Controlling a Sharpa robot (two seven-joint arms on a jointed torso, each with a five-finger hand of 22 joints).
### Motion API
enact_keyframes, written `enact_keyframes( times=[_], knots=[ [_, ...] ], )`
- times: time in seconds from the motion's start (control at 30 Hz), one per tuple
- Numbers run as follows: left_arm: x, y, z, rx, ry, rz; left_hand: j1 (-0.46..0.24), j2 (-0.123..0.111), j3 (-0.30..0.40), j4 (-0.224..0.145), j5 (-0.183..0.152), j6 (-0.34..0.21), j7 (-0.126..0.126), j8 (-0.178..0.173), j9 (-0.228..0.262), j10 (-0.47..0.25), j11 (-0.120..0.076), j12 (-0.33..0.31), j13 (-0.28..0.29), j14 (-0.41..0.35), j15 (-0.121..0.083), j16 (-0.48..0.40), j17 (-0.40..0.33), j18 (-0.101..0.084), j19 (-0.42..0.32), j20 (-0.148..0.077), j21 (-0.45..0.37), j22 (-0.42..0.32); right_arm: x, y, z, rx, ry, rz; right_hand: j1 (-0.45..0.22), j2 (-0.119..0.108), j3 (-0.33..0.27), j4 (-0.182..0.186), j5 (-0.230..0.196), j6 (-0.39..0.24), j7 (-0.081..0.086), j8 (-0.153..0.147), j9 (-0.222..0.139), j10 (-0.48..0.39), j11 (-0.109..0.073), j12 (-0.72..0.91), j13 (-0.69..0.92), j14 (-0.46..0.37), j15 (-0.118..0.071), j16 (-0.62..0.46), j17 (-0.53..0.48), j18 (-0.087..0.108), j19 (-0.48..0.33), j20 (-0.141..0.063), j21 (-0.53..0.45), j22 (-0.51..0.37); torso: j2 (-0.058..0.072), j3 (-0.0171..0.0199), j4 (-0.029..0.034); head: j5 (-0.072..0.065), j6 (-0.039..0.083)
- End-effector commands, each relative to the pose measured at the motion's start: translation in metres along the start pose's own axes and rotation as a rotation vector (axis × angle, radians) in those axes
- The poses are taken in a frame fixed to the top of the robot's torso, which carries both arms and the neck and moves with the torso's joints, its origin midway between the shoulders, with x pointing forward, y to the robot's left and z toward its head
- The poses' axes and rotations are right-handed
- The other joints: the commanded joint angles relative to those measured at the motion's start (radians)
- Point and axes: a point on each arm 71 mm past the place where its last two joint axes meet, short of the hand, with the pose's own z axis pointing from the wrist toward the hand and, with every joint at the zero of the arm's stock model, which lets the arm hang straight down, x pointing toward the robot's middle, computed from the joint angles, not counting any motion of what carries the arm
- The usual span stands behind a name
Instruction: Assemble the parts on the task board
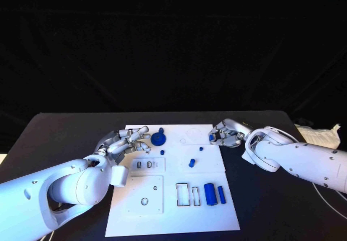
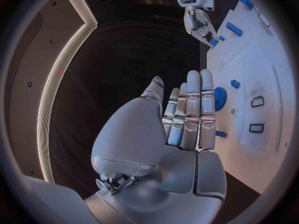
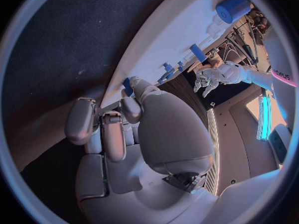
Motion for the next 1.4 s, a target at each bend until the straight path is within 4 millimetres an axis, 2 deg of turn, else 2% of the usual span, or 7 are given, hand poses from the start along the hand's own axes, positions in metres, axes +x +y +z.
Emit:
enact_keyframes(
  times=[0.03,0.27,0.37,0.6,0.97,1.1,1.4],
  knots=[
    [0.003,0.0,0.0,0.001,0.024,-0.006,-0.002,0.004,-0.004,0.0,-0.001,-0.005,0.0,-0.004,0.001,-0.006,-0.002,0.006,0.002,-0.006,-0.001,0.003,0.001,0.007,-0.006,0.001,0.006,0.002,0.001,0.002,0.0,-0.006,0.0,-0.01,-0.017,0.0,-0.009,0.003,-0.004,0.016,-0.003,0.009,0.003,0.015,-0.003,0.016,0.014,0.088,-0.008,0.005,0.187,-0.017,0.009,0.001,0.006,0.005,0.0,0.0005,-0.0002,0.0,-0.002],
    [0.003,0.0,0.001,0.0,0.023,-0.005,-0.002,0.004,-0.004,0.0,-0.002,-0.005,0.0,-0.004,0.001,-0.007,-0.002,0.006,0.002,-0.006,-0.001,0.004,0.002,0.007,-0.006,0.001,0.006,0.002,-0.002,0.01,0.0,-0.009,-0.055,0.027,-0.013,0.028,-0.002,-0.007,0.001,0.061,-0.023,0.029,0.015,0.056,-0.019,0.087,0.08,0.092,-0.021,0.016,0.205,-0.023,0.027,-0.009,0.026,0.042,-0.001,0.0005,-0.0001,0.002,-0.004],
    [0.002,0.0,0.001,0.0,0.022,-0.005,-0.002,0.004,-0.004,0.0,-0.002,-0.005,0.0,-0.004,0.001,-0.007,-0.002,0.006,0.002,-0.006,-0.001,0.004,0.002,0.007,-0.006,0.001,0.006,0.002,-0.003,0.016,-0.001,0.001,-0.065,0.044,0.002,0.051,0.012,-0.023,-0.051,0.074,-0.031,0.033,0.02,0.061,-0.026,0.094,0.088,0.092,-0.028,0.016,0.205,-0.023,0.027,-0.016,0.028,0.043,-0.001,-0.0007,0.0003,0.001,-0.005],
    [-0.001,0.0,0.003,0.002,0.012,-0.002,0.001,0.006,-0.003,-0.002,-0.001,-0.006,0.0,-0.003,0.001,-0.008,-0.002,0.007,0.002,-0.008,-0.001,0.005,0.003,0.007,-0.008,0.002,0.008,0.003,-0.002,0.044,0.0,0.012,-0.023,0.068,0.011,0.063,0.03,-0.046,-0.056,0.068,-0.028,0.026,0.022,0.05,-0.025,0.075,0.076,0.09,-0.029,0.01,0.195,-0.023,0.024,-0.019,0.026,0.038,-0.006,-0.0034,0.0013,0.007,-0.01],
    [-0.01,0.001,0.008,0.01,-0.007,0.003,0.002,0.007,-0.002,-0.002,-0.001,-0.006,0.001,-0.003,0.001,-0.01,-0.001,0.007,0.002,-0.009,0.0,0.005,0.003,0.007,-0.009,0.002,0.008,0.004,0.033,0.116,0.009,-0.046,0.067,0.039,0.001,0.066,0.042,-0.058,-0.034,0.058,-0.022,0.016,0.023,0.036,-0.02,0.049,0.058,0.087,-0.025,0.004,0.185,-0.023,0.022,-0.017,0.024,0.036,-0.024,-0.0087,0.0105,0.026,-0.026],
    [-0.012,0.001,0.01,0.011,-0.008,0.003,0.003,0.007,-0.002,-0.003,-0.002,-0.008,0.001,-0.004,0.001,-0.012,-0.001,0.006,0.001,-0.011,0.0,0.005,0.004,0.007,-0.011,0.002,0.009,0.005,0.046,0.141,0.014,-0.078,0.071,0.003,-0.003,0.065,0.043,-0.058,-0.032,0.057,-0.021,0.014,0.023,0.034,-0.02,0.045,0.056,0.087,-0.025,0.003,0.183,-0.022,0.021,-0.016,0.023,0.035,-0.033,-0.0137,0.0168,0.03,-0.036],
    [-0.025,0.002,0.015,0.012,-0.037,0.011,0.003,0.009,-0.004,-0.005,-0.002,-0.012,0.003,-0.004,0.001,-0.017,0.002,0.006,0.001,-0.019,0.003,0.003,0.005,0.007,-0.018,0.004,0.009,0.007,0.081,0.166,0.025,-0.091,0.129,-0.036,-0.024,0.059,0.043,-0.056,-0.028,0.049,-0.017,0.006,0.022,0.03,-0.016,0.037,0.051,0.086,-0.022,0.0,0.179,-0.021,0.017,-0.013,0.019,0.028,-0.04,-0.0203,0.0228,0.045,-0.044]
  ],
)
